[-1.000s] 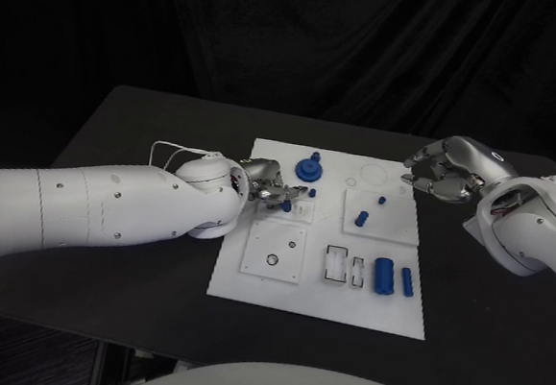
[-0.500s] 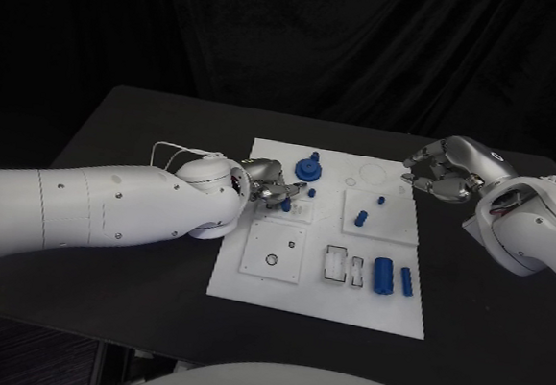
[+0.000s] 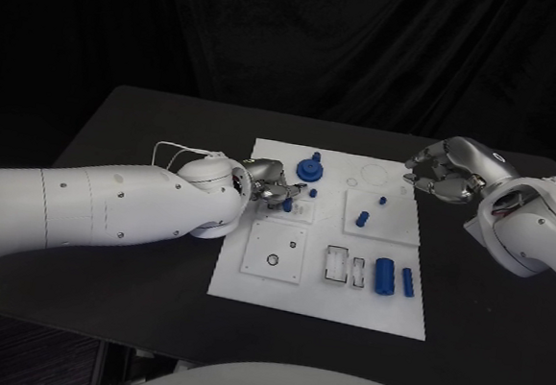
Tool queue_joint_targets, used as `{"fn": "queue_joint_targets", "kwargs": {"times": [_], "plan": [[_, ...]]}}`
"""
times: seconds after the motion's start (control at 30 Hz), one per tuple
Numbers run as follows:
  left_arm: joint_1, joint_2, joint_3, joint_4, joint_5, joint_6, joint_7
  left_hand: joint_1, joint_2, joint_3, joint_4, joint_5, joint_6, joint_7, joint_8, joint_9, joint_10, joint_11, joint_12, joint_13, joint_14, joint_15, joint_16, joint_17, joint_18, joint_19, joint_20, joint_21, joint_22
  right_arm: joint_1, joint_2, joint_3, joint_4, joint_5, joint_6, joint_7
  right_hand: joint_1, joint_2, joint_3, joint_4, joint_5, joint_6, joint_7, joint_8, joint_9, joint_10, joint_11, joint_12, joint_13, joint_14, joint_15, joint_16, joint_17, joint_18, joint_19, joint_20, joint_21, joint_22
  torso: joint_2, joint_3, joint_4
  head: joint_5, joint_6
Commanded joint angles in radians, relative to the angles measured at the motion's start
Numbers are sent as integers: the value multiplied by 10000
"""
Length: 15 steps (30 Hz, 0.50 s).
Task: Assemble the parts on the task board
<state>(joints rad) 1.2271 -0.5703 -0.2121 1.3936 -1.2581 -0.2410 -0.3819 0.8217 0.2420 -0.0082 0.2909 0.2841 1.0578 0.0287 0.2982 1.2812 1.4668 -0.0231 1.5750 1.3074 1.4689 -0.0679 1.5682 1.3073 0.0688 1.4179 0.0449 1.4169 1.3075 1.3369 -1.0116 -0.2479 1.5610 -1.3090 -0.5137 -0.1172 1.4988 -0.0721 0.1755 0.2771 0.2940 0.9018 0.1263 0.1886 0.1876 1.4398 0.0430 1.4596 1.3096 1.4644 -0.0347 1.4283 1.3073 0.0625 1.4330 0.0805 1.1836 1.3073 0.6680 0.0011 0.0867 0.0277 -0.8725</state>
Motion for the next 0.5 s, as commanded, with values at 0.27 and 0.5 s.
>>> {"fn": "queue_joint_targets", "kwargs": {"times": [0.27, 0.5], "plan": [[-27, 7, 9, 1, 57, -7, 381, 631, -508, -286, -29, -264, 112, -53, 72, 150, 1040, -123, -42, 2634, 1019, -93, 26, 2635, -178, 115, -74, -34, 1495, -25, 0, 6, -1, 4, 76, -177, 100, 35, 56, -5, 55, 69, 28, -64, -15, -77, 14, -75, 572, 464, 80, -72, 723, 192, -39, -5, -52, 1544, -5, -10, 0, -3, -2], [-32, 3, 9, -13, 57, 161, 366, 1484, -839, -296, -99, -168, 41, -78, 47, 261, 1040, -146, -42, 2634, 1019, -116, 26, 2635, -168, 91, -97, -96, 1500, -27, 3, 6, -14, 10, 127, -199, 104, 35, 59, -6, 64, 70, 28, -66, -16, -106, 14, -101, 528, 462, 80, -76, 719, 195, -43, -5, -66, 1541, -3, -11, 0, -3, -2]]}}
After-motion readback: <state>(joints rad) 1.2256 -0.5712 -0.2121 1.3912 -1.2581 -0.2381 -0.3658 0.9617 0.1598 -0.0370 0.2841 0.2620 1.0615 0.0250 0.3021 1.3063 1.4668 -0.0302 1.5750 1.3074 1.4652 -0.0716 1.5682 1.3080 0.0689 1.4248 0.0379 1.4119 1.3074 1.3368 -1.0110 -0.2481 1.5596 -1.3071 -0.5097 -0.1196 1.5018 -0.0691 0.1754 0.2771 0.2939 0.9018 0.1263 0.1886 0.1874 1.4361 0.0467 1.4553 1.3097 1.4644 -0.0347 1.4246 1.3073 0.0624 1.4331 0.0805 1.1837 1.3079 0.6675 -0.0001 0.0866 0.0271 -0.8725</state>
